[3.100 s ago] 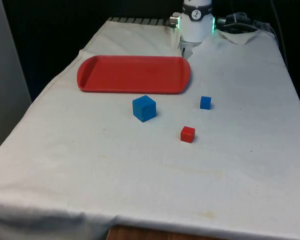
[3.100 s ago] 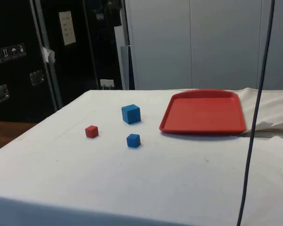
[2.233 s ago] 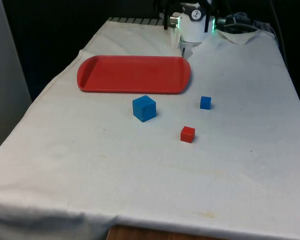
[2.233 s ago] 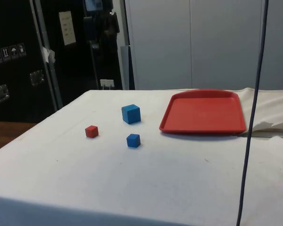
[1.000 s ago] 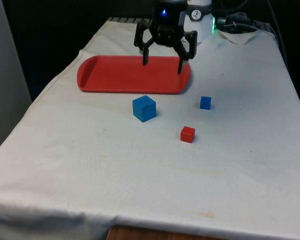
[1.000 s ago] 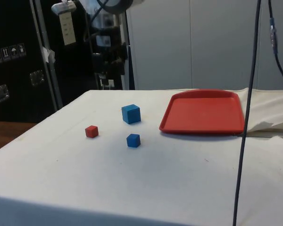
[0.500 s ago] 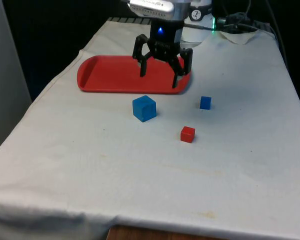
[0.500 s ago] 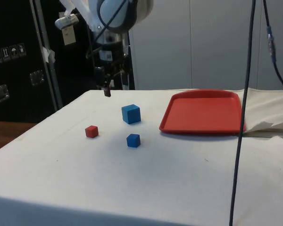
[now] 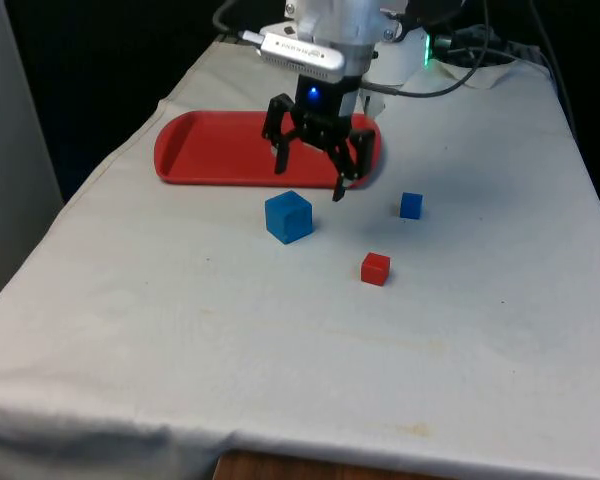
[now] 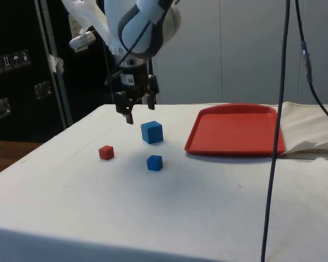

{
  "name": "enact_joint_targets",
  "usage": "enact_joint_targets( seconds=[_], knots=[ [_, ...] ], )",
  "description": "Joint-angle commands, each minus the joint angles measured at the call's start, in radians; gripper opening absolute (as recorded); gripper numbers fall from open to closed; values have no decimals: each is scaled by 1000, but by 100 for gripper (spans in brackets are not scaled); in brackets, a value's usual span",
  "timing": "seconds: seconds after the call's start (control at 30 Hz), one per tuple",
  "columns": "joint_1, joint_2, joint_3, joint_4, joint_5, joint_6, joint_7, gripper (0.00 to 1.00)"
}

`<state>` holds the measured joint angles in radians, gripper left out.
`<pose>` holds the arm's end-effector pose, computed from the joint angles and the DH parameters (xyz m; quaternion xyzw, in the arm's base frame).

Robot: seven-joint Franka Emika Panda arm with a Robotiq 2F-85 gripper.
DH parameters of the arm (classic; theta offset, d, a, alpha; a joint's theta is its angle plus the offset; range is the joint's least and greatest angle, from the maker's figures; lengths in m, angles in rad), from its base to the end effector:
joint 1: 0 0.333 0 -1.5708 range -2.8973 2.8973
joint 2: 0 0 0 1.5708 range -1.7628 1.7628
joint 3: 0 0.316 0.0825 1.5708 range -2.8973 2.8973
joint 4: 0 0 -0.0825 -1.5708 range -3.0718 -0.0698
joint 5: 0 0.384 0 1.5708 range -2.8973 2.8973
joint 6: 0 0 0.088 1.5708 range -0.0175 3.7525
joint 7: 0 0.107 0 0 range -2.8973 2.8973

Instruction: Pick up the largest block and place it onto the tray.

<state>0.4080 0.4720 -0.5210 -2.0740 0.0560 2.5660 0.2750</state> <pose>0.5946 -0.0620 0.2357 0.9768 -0.1862 0.0500 0.0930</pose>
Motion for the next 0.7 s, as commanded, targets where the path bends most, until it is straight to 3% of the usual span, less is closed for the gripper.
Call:
enact_joint_targets(
  seconds=[0.0, 0.03, 0.27, 0.3, 0.53, 0.57, 0.67],
  knots=[
    [4, 5, -6, -9, -4, 21, 12, 100],
    [0, 3, -1, -4, 0, 7, 4, 100],
    [3, 32, -12, -44, -2, 82, 34, 100],
    [0, 26, -8, -44, 0, 69, 28, 100],
    [-4, 81, -16, -52, 5, 150, 68, 100],
    [-2, 75, -16, -52, 0, 133, 63, 100],
    [-8, 106, -17, -52, 7, 186, 87, 100]
  ],
)
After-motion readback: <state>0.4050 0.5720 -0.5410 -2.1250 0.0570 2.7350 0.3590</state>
